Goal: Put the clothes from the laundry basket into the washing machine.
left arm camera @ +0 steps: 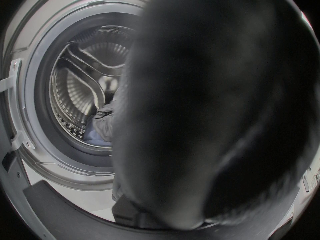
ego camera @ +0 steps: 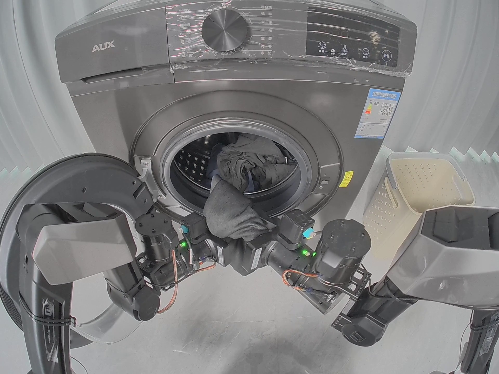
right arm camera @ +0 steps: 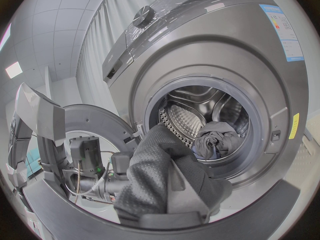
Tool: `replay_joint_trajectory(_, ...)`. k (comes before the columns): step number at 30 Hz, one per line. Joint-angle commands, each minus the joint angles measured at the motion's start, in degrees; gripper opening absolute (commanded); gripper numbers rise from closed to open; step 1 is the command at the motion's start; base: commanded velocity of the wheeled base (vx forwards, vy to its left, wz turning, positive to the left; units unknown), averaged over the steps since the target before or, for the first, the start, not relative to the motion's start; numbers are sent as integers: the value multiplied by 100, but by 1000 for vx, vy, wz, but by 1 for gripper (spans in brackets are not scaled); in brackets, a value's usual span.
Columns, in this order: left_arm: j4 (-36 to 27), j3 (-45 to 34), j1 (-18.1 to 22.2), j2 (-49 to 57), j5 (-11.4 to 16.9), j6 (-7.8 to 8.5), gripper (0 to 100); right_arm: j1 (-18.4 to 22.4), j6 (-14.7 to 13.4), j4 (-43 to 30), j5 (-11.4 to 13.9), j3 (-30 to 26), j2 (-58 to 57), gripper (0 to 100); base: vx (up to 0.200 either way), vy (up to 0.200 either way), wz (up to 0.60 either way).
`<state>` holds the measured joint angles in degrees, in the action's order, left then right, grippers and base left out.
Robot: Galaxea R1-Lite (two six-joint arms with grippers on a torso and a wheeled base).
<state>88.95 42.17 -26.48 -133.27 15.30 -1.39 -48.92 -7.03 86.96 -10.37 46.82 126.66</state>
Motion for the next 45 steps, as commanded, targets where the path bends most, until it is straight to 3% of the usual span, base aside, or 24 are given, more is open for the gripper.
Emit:
replay_joint_trajectory(1,8,134,108,82,-194,-125,0,128,-9,-47,-96,-262,-80,0,0,0,0)
replay_joint_trajectory(9,8,11,248,600,-220,-283,0,322,-35,-109,-140,-842,-1,0,0,0,0)
replay_joint_trajectory(19,8,-534,125,1119,-220,-344,0,216,-281,-12,-140,-824,78,0,0,0,0)
replay_joint_trajectory(20,8,-657,108,1224,-229,-388,0,208,-316,-12,-140,-859,52,100,0,0,0)
replay_joint_trajectory(25,8,-1483,-130,1910,-247,-511,0,243,-255,14,-132,-1422,-194,100,0,0,0)
replay_joint_trajectory(31,8,-2090,-112,2490,-256,-573,0,164,-52,102,53,-2942,-766,100,0,0,0)
replay_joint_trajectory(35,-1,-2213,-173,2595,-264,-670,0,49,-105,137,123,-3601,-1047,100,0,0,0)
replay_joint_trajectory(40,8,-2397,-130,2595,-264,-678,0,120,-193,146,71,-3672,-1337,100,0,0,0)
replay_joint_trajectory(45,8,-2564,-103,2692,-422,-652,0,427,-228,155,-184,-3619,-1372,100,0,0,0)
